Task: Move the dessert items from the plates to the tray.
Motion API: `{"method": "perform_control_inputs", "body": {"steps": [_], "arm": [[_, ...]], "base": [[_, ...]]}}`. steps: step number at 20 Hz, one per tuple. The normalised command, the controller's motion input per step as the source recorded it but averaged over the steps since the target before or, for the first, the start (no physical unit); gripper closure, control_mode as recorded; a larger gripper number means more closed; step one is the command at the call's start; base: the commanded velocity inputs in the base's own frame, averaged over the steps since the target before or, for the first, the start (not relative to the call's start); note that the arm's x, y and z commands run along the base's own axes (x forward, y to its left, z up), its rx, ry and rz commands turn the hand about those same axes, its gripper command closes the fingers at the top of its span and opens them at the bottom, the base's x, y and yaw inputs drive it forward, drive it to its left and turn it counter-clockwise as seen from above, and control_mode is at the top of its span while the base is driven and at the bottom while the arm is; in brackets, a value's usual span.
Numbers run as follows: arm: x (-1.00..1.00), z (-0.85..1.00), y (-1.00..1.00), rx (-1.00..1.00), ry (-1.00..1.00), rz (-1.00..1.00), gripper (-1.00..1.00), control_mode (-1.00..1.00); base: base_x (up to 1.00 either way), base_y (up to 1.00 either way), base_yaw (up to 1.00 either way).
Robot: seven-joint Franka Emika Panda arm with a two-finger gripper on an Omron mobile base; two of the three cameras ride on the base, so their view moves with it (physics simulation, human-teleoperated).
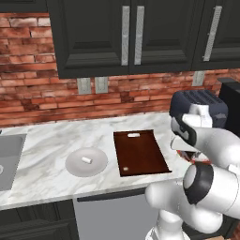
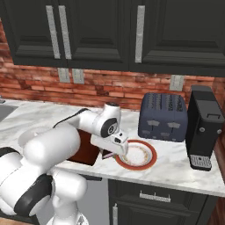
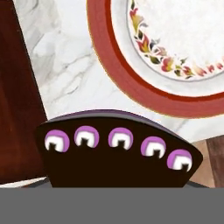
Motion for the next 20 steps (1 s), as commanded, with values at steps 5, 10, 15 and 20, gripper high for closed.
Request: {"method": "perform_control_inputs", "body": {"steps": [5,10,15,20], "arm": [[0.00,0.35,0.71,0.00,0.00,0.07,1.00,-1.00],[0.00,0.16,0.67,0.00,0.02,0.08,1.00,-1.00],[0.13,0.00,0.64,0.01,0.00,0.07,1.00,-1.00],[0.42,-0.01,0.38,0.06,0.00,0.05,1.00,-1.00]], "base": [[0.00,0.00,0.00],[0.00,0.00,0.00],[0.00,0.00,0.00],[0.00,0.00,0.00]]}}
